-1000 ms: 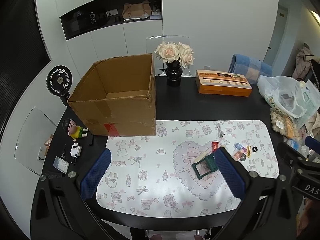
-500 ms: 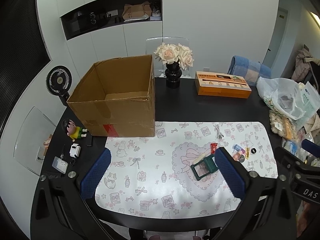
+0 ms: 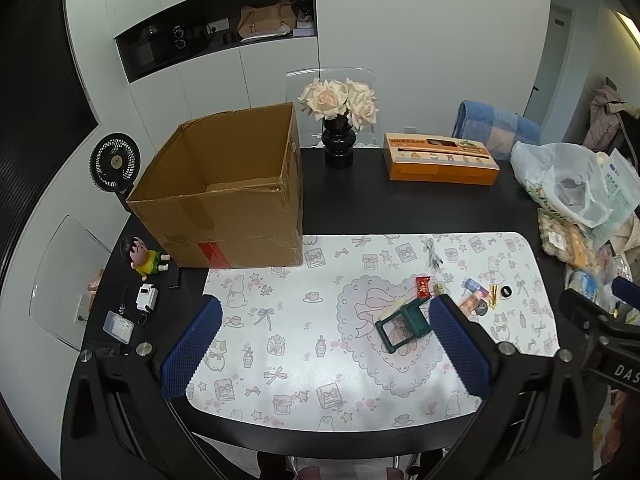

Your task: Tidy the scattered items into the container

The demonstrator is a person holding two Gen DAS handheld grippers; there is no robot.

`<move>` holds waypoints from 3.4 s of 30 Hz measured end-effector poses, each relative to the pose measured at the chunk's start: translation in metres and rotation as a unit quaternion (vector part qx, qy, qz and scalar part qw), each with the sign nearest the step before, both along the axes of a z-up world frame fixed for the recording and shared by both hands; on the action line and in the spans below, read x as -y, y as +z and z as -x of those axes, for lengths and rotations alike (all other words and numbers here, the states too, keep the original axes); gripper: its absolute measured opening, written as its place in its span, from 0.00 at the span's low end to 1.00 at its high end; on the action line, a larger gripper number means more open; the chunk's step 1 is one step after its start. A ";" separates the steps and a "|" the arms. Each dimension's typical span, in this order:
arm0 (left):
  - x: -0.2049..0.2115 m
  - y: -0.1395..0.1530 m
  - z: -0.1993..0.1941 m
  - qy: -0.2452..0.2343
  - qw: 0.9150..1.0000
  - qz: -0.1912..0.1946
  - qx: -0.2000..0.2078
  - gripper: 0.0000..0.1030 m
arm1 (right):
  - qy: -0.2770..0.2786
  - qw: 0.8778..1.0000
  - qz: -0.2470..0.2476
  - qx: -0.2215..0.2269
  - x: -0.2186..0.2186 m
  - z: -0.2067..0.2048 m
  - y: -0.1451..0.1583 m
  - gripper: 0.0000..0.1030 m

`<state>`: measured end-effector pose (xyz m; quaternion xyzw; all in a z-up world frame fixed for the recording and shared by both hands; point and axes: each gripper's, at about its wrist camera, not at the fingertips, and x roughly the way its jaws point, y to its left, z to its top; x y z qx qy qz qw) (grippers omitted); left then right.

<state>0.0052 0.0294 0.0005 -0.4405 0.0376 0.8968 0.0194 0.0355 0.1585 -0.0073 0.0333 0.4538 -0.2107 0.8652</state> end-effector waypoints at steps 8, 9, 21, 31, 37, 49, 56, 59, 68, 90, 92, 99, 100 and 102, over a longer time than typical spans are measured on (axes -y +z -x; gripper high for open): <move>-0.010 -0.010 -0.002 0.002 1.000 -0.002 0.003 1.00 | 0.007 1.000 0.007 0.003 0.012 0.009 -0.005 1.00; -0.013 -0.013 -0.001 0.002 1.000 -0.001 0.005 1.00 | 0.009 1.000 0.002 0.004 0.016 0.010 -0.007 1.00; -0.057 -0.089 0.015 -0.015 0.999 -0.011 0.042 1.00 | -0.004 1.000 -0.013 -0.020 0.078 0.008 -0.063 1.00; -0.094 -0.159 0.027 -0.037 0.997 0.002 0.062 0.99 | 0.008 0.999 -0.021 -0.046 0.122 0.002 -0.128 1.00; -0.109 -0.198 0.036 -0.040 0.996 0.001 0.079 0.87 | 0.015 0.997 -0.037 -0.063 0.148 -0.009 -0.166 1.00; -0.114 -0.252 0.051 -0.030 0.994 -0.011 0.108 0.83 | 0.024 0.992 -0.075 -0.100 0.180 -0.034 -0.243 1.00; -0.118 -0.267 0.058 -0.034 0.992 -0.019 0.117 0.83 | 0.047 0.989 -0.070 -0.118 0.162 -0.069 -0.258 1.00; -0.117 -0.273 0.061 -0.034 0.991 -0.027 0.126 0.83 | 0.048 0.988 -0.058 -0.133 0.158 -0.083 -0.269 1.00; -0.114 -0.290 0.070 -0.035 0.987 -0.049 0.151 0.47 | 0.044 0.985 -0.052 -0.156 0.159 -0.100 -0.288 0.78; -0.102 -0.265 0.062 -0.039 0.988 -0.073 0.134 0.27 | 0.048 0.991 -0.095 -0.082 0.161 -0.077 -0.254 0.27; -0.100 -0.259 0.061 -0.037 0.988 -0.074 0.131 0.27 | 0.049 0.992 -0.098 -0.070 0.159 -0.073 -0.246 0.27; -0.094 -0.234 0.059 -0.041 0.989 -0.083 0.120 0.27 | 0.048 0.993 -0.093 -0.046 0.150 -0.062 -0.223 0.27; -0.094 -0.231 0.059 -0.042 0.988 -0.084 0.119 0.27 | 0.049 0.994 -0.087 -0.046 0.147 -0.062 -0.219 0.27; -0.092 -0.224 0.059 -0.044 0.988 -0.087 0.118 0.27 | 0.053 0.995 -0.077 -0.047 0.140 -0.061 -0.211 0.27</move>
